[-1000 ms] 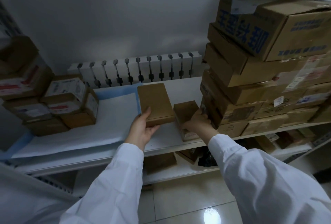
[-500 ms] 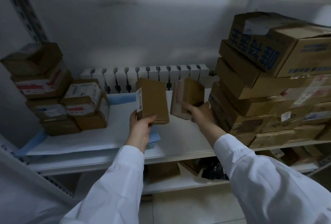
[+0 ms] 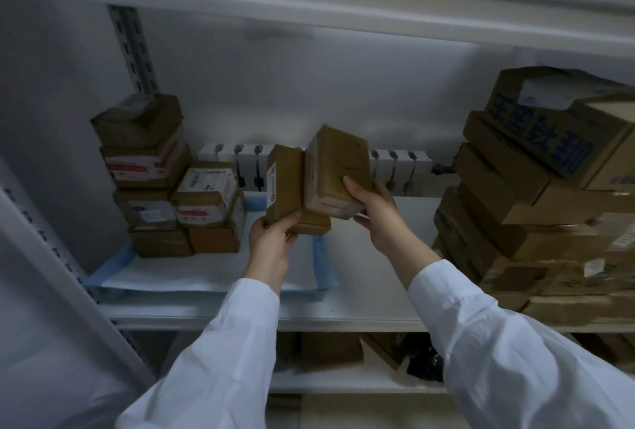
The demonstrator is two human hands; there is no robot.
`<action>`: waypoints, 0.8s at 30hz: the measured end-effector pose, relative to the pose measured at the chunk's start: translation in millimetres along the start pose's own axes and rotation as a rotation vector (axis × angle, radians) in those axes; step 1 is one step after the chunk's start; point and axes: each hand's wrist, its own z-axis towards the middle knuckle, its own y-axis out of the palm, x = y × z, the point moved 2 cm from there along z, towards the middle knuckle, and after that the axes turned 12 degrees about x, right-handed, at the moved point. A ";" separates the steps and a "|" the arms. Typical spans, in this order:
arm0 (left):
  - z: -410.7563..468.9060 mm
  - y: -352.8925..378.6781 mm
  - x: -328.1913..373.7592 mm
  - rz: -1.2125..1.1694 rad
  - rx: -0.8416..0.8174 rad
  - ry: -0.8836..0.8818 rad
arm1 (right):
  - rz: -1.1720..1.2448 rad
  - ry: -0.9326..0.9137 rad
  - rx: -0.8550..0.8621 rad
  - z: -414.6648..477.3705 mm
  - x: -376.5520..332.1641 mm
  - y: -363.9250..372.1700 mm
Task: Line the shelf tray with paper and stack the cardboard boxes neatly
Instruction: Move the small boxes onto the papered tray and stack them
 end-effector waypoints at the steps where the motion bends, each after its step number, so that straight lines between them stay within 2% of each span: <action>1: 2.3 -2.2 7.0 -0.017 0.004 0.001 | 0.018 0.030 -0.035 -0.6 -1.2 7.3; 6: 14.9 -13.0 36.3 -0.091 0.067 0.028 | 0.081 0.188 -0.158 -8.0 -6.6 46.2; 14: 30.9 -37.1 83.4 -0.135 0.120 0.041 | 0.063 0.191 -0.290 -18.1 -22.8 104.7; 24: 61.0 -57.8 128.2 -0.078 0.203 0.015 | 0.135 0.141 -0.344 -23.0 -43.1 155.6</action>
